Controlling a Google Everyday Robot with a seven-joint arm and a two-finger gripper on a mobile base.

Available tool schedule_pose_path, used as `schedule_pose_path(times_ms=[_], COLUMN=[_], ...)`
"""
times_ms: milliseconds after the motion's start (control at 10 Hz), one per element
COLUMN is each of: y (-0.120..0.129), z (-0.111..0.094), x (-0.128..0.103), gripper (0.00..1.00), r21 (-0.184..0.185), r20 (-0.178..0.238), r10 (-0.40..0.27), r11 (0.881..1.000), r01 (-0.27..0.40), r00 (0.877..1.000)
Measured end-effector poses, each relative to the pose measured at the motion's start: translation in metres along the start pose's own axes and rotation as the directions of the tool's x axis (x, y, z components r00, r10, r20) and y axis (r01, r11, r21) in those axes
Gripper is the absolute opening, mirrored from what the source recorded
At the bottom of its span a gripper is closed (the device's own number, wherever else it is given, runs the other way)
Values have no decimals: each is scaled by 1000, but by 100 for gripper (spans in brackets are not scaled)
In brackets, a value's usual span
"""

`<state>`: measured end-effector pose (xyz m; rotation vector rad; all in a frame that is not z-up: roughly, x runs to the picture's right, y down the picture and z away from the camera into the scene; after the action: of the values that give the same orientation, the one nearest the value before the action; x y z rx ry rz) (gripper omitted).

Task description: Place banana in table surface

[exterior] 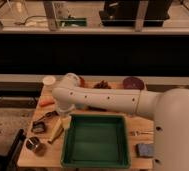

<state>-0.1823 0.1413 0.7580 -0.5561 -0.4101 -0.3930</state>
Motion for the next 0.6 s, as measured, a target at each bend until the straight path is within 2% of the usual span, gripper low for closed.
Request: schedule_pose_path(times_ms=[400,500,600], y=[1,1,1], z=[6,7,8], x=[-12,-16,-18], gripper=[80,80,80], r21=[6,11,26], r20=[-25,-21,9], r10=[41,46,60], r11=[999,999,998], r01=[-41,-46,-60], r00=[999,999,998])
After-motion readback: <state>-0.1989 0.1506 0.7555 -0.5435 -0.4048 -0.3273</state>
